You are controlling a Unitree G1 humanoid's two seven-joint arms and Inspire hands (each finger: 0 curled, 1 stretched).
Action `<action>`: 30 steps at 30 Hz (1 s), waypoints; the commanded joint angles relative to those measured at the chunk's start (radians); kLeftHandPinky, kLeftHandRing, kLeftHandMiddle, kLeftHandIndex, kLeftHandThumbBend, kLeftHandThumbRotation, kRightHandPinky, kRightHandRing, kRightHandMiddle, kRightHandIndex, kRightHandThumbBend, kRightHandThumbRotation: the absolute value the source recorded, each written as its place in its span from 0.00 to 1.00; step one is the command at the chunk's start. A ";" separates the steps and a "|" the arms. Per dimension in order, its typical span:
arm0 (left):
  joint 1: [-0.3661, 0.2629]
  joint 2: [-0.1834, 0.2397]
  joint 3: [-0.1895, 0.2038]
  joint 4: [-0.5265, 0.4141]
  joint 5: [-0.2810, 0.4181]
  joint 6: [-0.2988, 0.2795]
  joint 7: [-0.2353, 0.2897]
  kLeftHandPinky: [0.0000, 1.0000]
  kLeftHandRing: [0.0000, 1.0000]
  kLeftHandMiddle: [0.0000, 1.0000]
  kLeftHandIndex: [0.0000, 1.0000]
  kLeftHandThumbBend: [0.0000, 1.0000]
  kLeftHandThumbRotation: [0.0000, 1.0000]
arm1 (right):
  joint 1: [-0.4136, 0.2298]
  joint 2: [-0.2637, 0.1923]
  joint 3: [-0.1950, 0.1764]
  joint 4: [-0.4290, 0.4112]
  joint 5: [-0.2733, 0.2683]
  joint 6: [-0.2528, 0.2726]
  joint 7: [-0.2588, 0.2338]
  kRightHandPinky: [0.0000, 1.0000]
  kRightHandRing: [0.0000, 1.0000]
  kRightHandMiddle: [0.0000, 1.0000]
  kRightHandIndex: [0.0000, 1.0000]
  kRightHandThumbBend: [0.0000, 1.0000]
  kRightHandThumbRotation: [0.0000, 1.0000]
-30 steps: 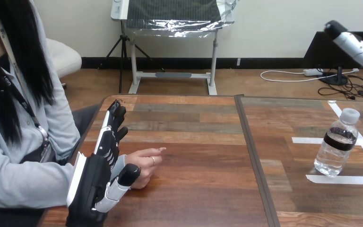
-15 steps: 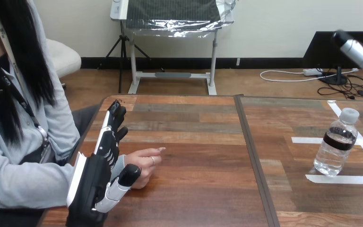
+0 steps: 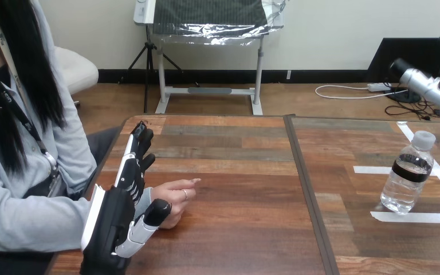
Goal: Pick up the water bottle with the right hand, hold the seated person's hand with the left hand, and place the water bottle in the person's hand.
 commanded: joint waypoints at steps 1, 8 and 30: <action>-0.038 -0.005 0.004 -0.027 -0.009 -0.023 0.002 0.95 0.99 1.00 1.00 1.00 0.84 | -0.042 -0.031 0.020 0.007 -0.011 0.027 -0.014 0.73 0.86 0.85 0.91 1.00 0.43; -0.036 -0.003 0.004 -0.027 -0.010 -0.025 0.000 0.95 0.99 1.00 1.00 1.00 0.84 | -0.031 -0.026 0.029 0.015 -0.015 0.076 -0.010 0.74 0.86 0.85 0.92 1.00 0.41; -0.032 0.002 0.006 -0.027 -0.005 -0.033 0.001 0.91 0.98 1.00 1.00 1.00 0.86 | -0.003 -0.007 0.042 0.031 -0.014 0.183 0.013 0.74 0.87 0.86 0.91 1.00 0.32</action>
